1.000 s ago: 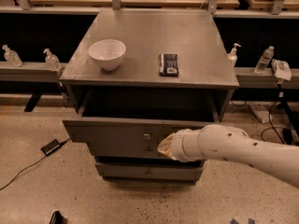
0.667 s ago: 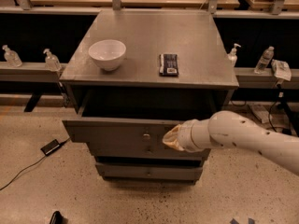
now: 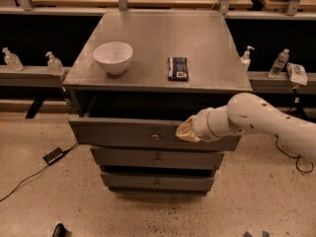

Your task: Close top drawer

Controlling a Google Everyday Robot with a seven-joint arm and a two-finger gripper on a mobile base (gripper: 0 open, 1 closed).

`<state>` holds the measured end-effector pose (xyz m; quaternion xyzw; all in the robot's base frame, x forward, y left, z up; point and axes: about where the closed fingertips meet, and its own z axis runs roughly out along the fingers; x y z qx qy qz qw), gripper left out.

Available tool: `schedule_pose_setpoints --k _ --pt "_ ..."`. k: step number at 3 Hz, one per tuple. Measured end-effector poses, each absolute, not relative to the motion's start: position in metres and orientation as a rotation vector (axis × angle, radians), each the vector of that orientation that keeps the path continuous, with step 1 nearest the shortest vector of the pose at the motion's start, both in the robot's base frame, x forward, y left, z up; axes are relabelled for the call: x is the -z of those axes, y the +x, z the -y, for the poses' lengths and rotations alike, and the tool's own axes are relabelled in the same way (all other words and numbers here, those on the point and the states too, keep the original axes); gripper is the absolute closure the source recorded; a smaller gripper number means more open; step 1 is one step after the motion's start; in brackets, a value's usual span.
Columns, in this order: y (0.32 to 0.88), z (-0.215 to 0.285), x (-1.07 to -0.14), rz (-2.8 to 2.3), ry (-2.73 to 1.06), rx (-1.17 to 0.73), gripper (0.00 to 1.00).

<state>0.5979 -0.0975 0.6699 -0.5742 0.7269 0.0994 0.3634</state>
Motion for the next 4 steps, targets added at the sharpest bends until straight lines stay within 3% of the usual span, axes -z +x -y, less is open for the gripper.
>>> schedule_pose_setpoints --k 4 --pt "0.6115 0.1047 -0.6665 -1.864 -1.552 -0.257 1.0"
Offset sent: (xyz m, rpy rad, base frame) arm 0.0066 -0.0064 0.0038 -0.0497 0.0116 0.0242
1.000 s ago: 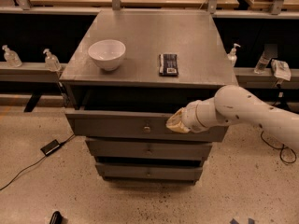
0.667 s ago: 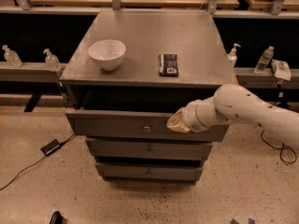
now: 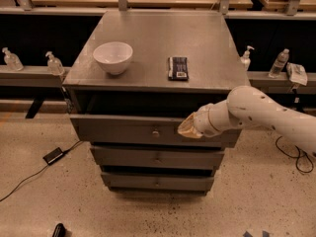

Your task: Close top drawer

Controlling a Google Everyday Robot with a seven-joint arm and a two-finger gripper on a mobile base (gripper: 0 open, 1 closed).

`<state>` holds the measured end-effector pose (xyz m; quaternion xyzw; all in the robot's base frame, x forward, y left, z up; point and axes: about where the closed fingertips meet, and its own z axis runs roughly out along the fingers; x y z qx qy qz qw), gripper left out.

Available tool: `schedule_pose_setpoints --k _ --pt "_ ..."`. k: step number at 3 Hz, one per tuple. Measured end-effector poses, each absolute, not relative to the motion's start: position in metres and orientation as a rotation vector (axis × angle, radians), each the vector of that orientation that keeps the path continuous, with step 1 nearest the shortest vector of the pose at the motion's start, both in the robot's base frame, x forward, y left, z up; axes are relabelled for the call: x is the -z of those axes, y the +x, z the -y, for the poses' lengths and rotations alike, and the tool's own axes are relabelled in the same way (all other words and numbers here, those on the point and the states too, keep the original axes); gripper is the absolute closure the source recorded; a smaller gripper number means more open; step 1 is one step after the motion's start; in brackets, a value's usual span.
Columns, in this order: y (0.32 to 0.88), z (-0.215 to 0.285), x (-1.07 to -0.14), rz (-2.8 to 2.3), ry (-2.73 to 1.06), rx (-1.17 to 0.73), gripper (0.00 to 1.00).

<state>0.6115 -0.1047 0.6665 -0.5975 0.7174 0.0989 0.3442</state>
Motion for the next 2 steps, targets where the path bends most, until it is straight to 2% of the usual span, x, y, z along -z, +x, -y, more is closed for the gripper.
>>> schedule_pose_setpoints --k 2 --pt "0.6297 0.107 -0.6663 -1.826 -1.581 -0.273 1.0"
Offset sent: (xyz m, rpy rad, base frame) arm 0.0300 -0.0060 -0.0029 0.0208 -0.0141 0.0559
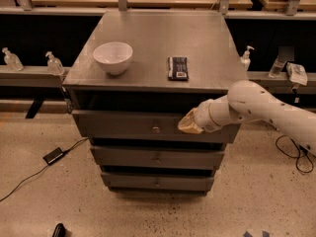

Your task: Close top drawer

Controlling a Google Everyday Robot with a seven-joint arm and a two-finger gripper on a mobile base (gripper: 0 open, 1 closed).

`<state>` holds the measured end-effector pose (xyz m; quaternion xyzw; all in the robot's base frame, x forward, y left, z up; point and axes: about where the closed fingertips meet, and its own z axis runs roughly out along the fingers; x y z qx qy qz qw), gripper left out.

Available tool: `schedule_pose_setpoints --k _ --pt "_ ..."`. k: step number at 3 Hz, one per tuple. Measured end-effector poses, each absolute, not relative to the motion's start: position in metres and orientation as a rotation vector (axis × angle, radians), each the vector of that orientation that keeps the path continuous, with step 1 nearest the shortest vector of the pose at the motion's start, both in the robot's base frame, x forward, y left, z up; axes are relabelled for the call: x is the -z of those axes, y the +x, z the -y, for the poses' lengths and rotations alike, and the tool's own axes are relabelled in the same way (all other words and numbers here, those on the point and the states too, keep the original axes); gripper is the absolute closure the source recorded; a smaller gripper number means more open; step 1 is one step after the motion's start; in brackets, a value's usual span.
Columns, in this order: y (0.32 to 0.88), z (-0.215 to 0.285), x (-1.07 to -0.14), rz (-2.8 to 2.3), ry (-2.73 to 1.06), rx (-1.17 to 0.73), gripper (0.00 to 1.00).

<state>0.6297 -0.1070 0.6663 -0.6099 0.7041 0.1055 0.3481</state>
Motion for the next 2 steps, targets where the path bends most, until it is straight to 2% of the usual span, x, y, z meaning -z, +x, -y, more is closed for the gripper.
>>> schedule_pose_setpoints --k 2 --pt "0.625 0.115 -0.666 -1.742 -1.562 -0.279 1.0"
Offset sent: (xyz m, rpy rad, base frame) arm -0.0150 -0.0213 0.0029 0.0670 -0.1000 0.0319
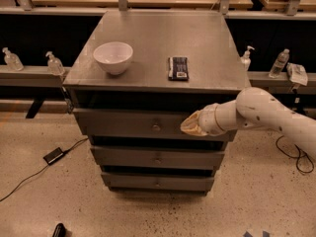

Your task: Close top drawer

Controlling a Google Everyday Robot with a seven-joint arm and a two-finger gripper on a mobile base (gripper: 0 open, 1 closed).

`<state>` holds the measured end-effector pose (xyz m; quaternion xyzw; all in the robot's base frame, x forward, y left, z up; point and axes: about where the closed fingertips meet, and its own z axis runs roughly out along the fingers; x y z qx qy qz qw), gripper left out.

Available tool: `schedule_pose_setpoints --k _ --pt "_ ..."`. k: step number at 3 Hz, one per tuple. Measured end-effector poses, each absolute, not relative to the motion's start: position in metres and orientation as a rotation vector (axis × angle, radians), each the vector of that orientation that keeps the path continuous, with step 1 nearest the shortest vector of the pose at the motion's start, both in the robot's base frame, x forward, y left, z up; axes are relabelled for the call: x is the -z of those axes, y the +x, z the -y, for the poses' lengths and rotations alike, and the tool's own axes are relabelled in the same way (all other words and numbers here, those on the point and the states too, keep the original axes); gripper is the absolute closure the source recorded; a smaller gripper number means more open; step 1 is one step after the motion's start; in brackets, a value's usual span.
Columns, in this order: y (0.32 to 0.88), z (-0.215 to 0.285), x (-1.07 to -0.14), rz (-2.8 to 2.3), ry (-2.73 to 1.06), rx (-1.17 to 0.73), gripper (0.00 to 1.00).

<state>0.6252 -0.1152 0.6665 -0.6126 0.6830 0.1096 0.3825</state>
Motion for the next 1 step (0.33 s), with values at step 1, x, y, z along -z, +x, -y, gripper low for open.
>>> schedule_pose_setpoints --k 1 --pt "0.5778 0.1166 -0.6846 -1.651 -1.55 -0.232 1.0"
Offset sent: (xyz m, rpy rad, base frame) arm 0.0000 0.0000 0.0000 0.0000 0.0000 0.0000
